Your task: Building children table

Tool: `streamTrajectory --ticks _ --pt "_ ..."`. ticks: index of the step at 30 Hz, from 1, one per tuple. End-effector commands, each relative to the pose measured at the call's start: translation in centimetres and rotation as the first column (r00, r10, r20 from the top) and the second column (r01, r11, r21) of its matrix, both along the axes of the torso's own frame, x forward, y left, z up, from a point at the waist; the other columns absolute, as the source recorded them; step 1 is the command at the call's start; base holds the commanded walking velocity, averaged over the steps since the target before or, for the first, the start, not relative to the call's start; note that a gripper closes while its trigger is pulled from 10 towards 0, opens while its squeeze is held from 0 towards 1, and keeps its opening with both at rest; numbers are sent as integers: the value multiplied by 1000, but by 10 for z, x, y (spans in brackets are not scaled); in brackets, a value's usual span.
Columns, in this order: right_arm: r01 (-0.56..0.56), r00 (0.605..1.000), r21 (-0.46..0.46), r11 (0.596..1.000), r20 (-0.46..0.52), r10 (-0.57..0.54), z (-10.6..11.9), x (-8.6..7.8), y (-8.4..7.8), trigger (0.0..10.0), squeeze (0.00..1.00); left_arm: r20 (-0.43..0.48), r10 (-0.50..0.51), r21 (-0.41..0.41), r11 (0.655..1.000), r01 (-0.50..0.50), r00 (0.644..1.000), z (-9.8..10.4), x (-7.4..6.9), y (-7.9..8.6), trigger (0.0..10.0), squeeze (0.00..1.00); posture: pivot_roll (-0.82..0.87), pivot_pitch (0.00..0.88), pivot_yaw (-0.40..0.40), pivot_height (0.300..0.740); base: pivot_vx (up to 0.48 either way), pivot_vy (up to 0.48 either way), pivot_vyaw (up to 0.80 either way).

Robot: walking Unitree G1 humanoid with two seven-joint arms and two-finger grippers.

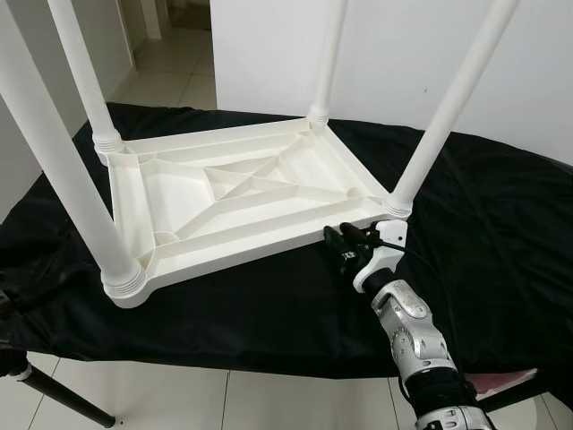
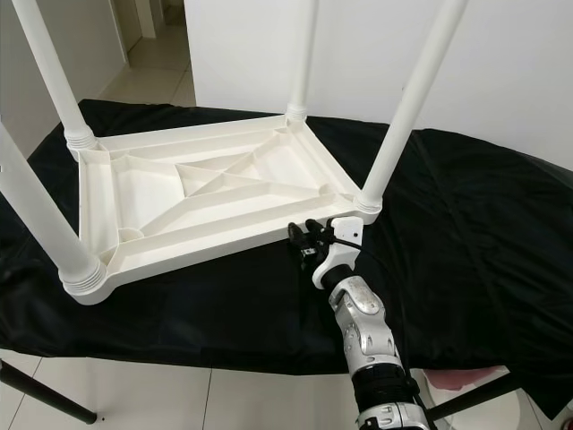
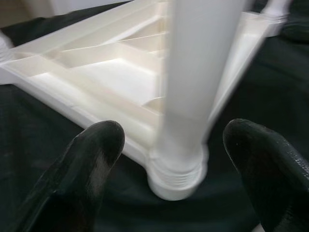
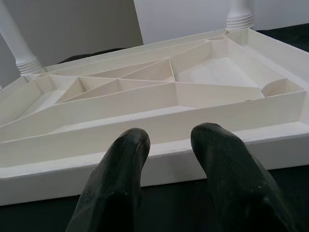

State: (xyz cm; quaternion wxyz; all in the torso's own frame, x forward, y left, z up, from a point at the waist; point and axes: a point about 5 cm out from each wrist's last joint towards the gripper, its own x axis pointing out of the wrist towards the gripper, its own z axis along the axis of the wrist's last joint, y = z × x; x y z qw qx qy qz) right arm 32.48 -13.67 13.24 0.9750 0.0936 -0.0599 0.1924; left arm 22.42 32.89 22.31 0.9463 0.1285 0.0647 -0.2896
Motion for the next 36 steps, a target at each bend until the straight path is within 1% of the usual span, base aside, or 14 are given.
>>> streamTrajectory --ticks 1,6,8,15,17,18,20,21,23,27,28,29,32,36 --pt "2 1000 0 1000 -1 -2 -1 1 0 10000 0 -9 43 35 998 -43 999 -9 6 0 10000 0 186 65 -62 740 0 0 0" --pt "-4 1000 4 1000 4 4 1 3 3 10000 0 71 85 73 993 -90 994 -24 36 -21 10000 0 184 62 -68 740 0 0 0" --pt "-11 1000 8 1000 10 11 3 4 6 10000 0 127 73 100 991 -86 989 -34 63 -52 10000 0 165 64 -65 740 0 0 0" --pt "-9 1000 9 1000 12 9 3 3 6 10000 0 184 73 57 995 -85 980 -29 78 -69 10000 0 155 62 -67 740 0 0 0" --pt "-3 1000 8 1000 11 3 2 3 5 10000 0 202 13 41 999 -22 979 -29 86 -88 10000 0 147 63 -62 740 0 0 0" --pt "-3 1000 8 1000 11 3 2 3 5 10000 0 202 13 41 999 -22 979 -29 86 -88 10000 0 147 63 -62 740 0 0 0" --pt "5 1000 7 1000 11 -5 2 3 3 10000 0 194 -105 1 994 107 975 -33 87 -120 10000 0 140 64 -58 740 0 0 0" --pt "5 1000 7 1000 11 -5 2 3 3 10000 0 194 -105 1 994 107 975 -33 87 -120 10000 0 140 64 -58 740 0 0 0" --pt "10 1000 7 1000 12 -10 2 4 2 10000 0 191 -188 -12 981 194 963 -40 86 -144 10000 0 140 64 -58 740 0 0 0" --pt "11 1000 6 1000 13 -11 2 3 3 10000 0 179 -233 -23 970 241 956 -46 84 -156 10000 0 140 64 -58 740 0 0 0" --pt "14 1000 1 1000 14 -14 2 3 3 10000 0 160 -292 -31 953 300 943 -54 80 -175 10000 0 126 66 -48 740 0 0 0" --pt "14 1000 1 1000 14 -14 2 3 3 10000 0 160 -292 -31 953 300 943 -54 80 -175 10000 0 126 66 -48 740 0 0 0" --pt "55 998 -3 999 15 -54 2 4 0 10000 0 143 -371 -68 921 383 918 -65 71 -209 10000 0 117 64 -43 740 0 0 0" --pt "85 996 -14 996 11 -85 1 6 -3 10000 0 142 -391 -84 911 404 909 -67 68 -219 10000 0 115 61 -44 740 0 0 0"
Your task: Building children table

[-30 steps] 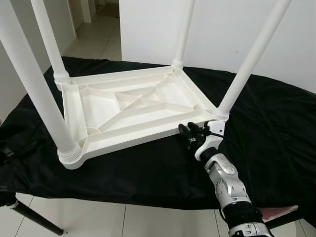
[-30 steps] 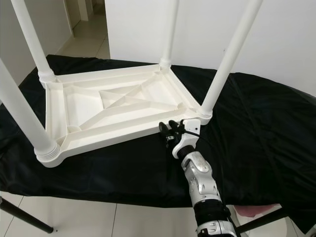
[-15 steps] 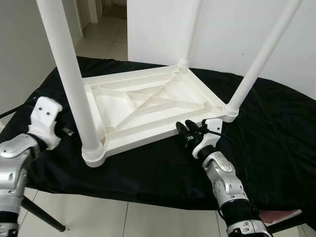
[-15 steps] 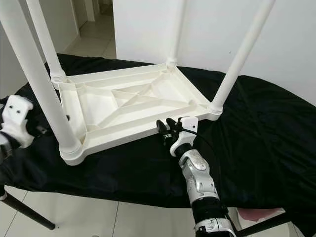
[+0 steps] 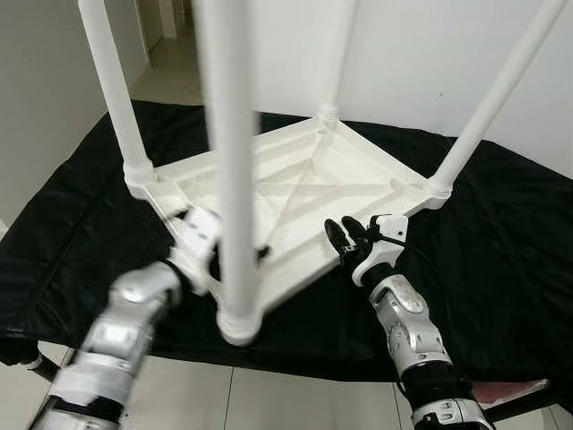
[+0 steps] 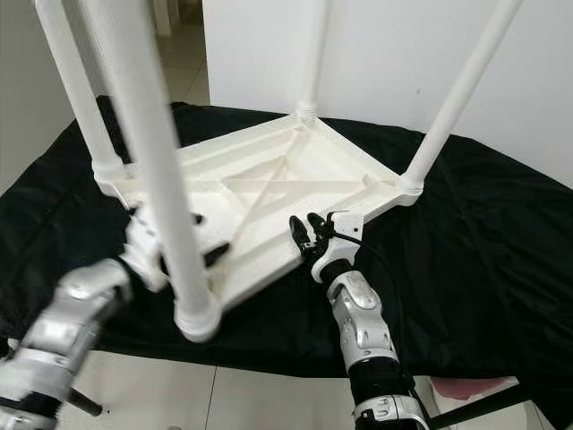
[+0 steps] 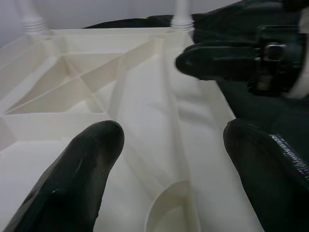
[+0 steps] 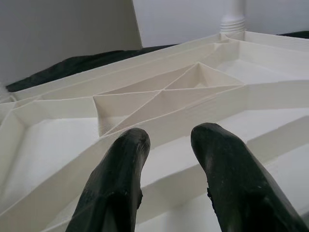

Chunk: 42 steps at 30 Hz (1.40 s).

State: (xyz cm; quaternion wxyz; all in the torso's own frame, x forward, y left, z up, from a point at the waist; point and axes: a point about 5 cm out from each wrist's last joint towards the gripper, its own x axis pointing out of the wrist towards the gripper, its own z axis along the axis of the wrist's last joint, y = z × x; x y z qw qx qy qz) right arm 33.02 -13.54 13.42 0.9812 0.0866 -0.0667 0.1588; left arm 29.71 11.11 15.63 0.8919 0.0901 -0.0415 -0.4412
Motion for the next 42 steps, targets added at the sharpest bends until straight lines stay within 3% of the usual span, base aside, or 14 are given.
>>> streamTrajectory --ticks 1,5,8,9,12,16,22,28,37,42 --pt "56 998 -8 998 -6 -56 -1 2 -7 10000 0 -8 -76 13 997 77 997 -2 -6 -9 10000 0 114 61 -45 740 0 0 0" --pt "225 972 -35 974 -59 -227 -7 12 -24 10000 0 -6 -122 -12 992 122 993 -1 -11 -27 10000 0 115 56 -49 740 0 0 0" --pt "246 966 -39 968 -68 -248 -8 13 -27 10000 0 -7 -132 -14 991 132 991 -1 -12 -30 10000 0 115 56 -49 740 0 0 0" --pt "323 940 -48 945 -99 -327 -12 18 -36 10000 0 -6 -176 -11 984 176 984 -3 -16 -39 10000 0 114 52 -52 740 0 0 0" --pt "345 931 -53 937 -109 -349 -13 19 -39 10000 0 -7 -189 -11 982 189 982 -3 -17 -41 10000 0 114 52 -52 740 0 0 0" --pt "468 870 -62 882 -146 -472 -15 26 -50 10000 0 12 -257 -8 966 257 966 -1 -22 -56 10000 0 108 48 -57 740 0 0 0" --pt "538 821 -64 841 -188 -539 -17 33 -54 10000 0 26 -281 -20 959 282 959 3 -21 -65 10000 0 106 50 -70 740 0 0 0" --pt "546 810 -2 838 -257 -528 -18 39 -54 10000 0 41 -275 -23 961 276 960 7 -18 -68 10000 0 107 54 -78 740 0 0 0" --pt "506 831 69 860 -306 -465 -17 44 -52 10000 0 59 -268 -37 962 270 962 12 -17 -69 10000 0 108 56 -77 740 0 0 0" --pt "483 845 152 862 -338 -414 -14 48 -54 10000 0 70 -279 -43 958 282 958 16 -19 -71 10000 0 109 53 -77 740 0 0 0"
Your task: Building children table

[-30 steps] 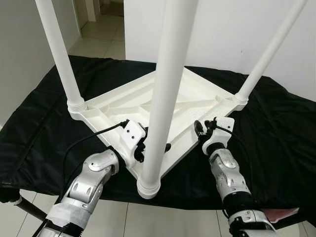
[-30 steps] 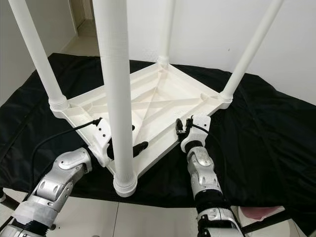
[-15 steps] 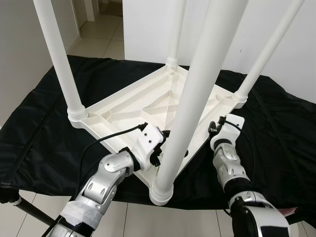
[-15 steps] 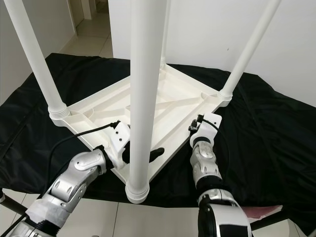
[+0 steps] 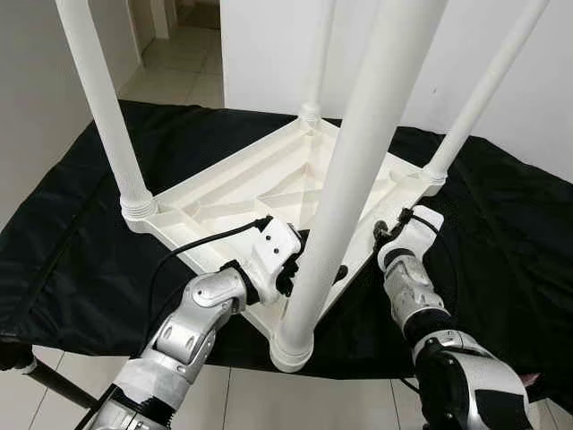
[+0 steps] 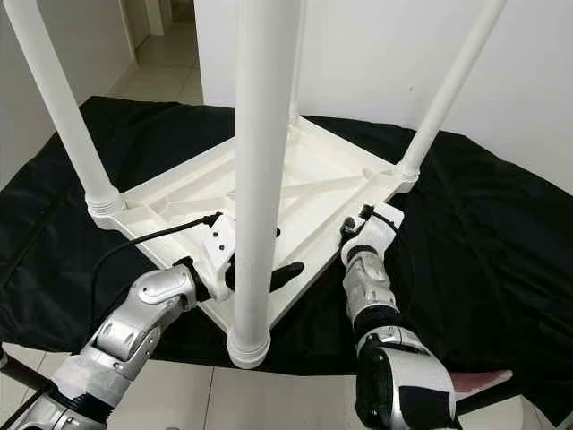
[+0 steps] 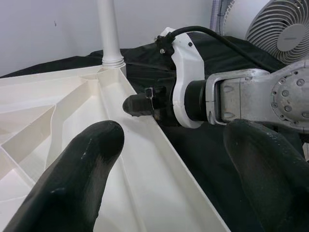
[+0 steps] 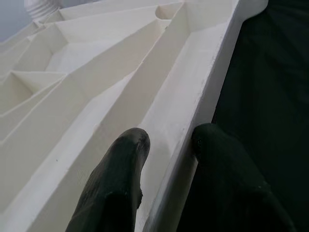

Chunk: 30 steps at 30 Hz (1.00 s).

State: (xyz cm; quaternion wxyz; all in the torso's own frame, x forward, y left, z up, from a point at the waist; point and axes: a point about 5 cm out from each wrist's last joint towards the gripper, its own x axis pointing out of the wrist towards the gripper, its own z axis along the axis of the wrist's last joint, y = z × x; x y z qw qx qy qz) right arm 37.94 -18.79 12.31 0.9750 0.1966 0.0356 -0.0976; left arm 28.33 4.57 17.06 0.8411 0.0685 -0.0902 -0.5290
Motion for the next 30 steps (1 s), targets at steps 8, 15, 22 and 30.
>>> streamTrajectory --ticks 8,15,22,30 --pt "-94 995 37 995 -24 95 1 4 -6 10000 0 12 -6 -63 998 7 1000 18 -6 -3 10000 0 88 46 -58 740 0 0 0" --pt "-189 981 70 980 -38 192 1 6 -3 10000 0 36 10 -34 999 -9 999 28 -14 -6 10000 0 100 50 -63 740 0 0 0" --pt "-210 975 51 976 -59 213 2 8 4 10000 0 -11 24 -27 999 -24 1000 29 -17 -11 10000 0 111 58 -63 740 0 0 0" --pt "-306 950 44 951 -47 308 4 11 31 10000 0 -101 50 -8 999 -52 994 22 -23 -24 10000 0 105 93 -46 740 0 0 0"
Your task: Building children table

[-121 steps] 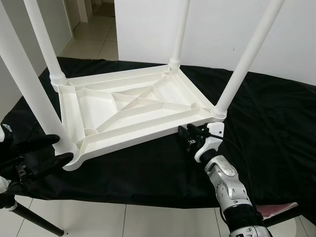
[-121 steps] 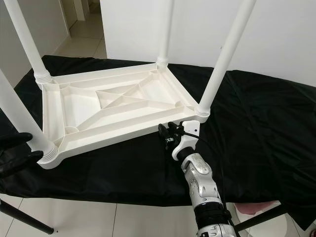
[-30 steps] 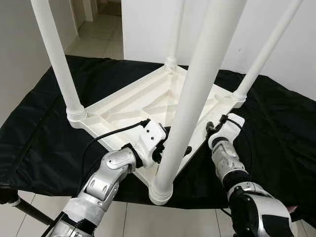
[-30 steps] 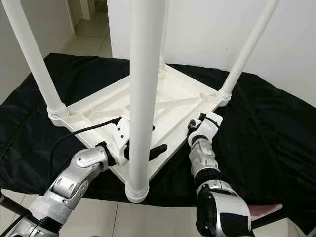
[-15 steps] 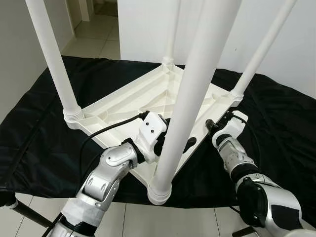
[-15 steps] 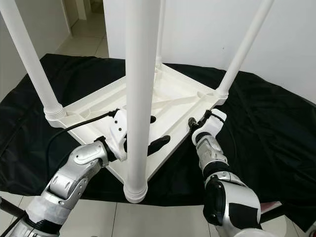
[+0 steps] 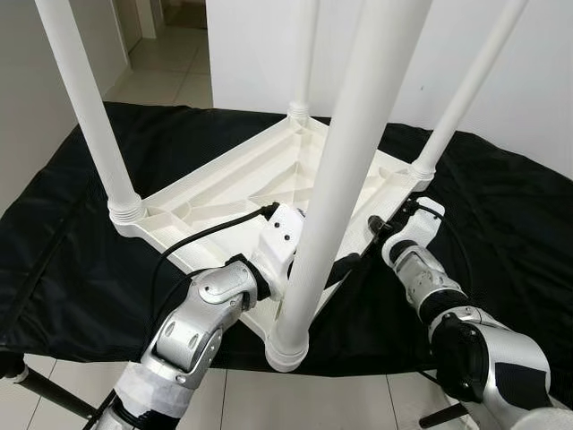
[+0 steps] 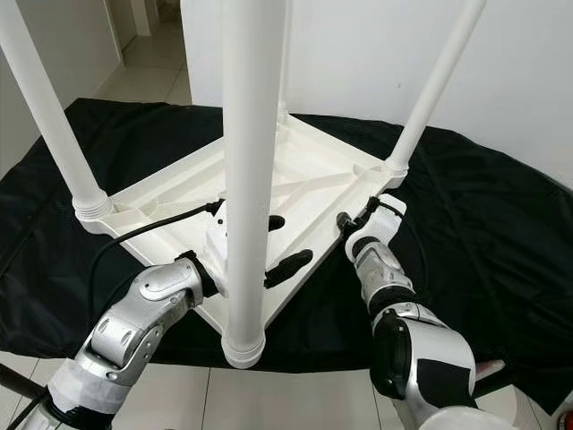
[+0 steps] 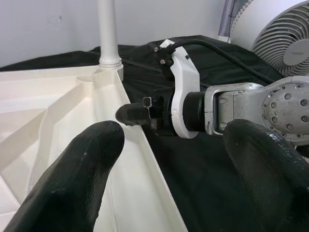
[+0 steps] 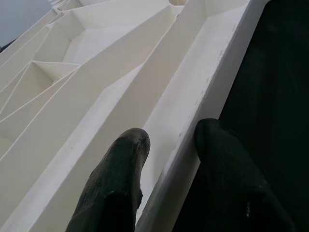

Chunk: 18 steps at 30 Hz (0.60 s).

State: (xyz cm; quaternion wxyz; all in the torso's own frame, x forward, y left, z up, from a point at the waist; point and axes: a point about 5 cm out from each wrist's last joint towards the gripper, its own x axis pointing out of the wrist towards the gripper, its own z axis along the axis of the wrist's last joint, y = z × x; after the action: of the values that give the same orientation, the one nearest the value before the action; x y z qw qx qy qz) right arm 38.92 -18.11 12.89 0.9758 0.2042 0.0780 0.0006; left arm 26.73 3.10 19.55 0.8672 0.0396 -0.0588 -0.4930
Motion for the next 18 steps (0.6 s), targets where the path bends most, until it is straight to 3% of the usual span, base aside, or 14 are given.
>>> streamTrajectory --ticks 1,7,10,15,18 --pt "-104 995 8 995 -9 104 -2 1 24 10000 0 -18 -37 12 999 37 999 -3 -7 -9 10000 0 105 93 -46 740 0 0 0" --pt "-203 979 50 978 36 202 1 2 56 10000 0 -45 -28 27 999 29 999 1 -16 -15 10000 0 103 134 -30 740 0 0 0" --pt "-213 976 70 974 48 210 1 1 63 10000 0 -51 -32 32 999 33 998 1 -19 -16 10000 0 108 143 -30 740 0 0 0" --pt "-172 984 79 982 64 167 0 0 57 10000 0 -59 -11 45 999 14 998 0 -18 -15 10000 0 114 148 -31 740 0 0 0" --pt "-110 991 59 992 83 105 -5 -3 40 10000 0 -62 25 55 998 -21 998 -2 -14 -9 10000 0 111 152 -32 740 0 0 0"
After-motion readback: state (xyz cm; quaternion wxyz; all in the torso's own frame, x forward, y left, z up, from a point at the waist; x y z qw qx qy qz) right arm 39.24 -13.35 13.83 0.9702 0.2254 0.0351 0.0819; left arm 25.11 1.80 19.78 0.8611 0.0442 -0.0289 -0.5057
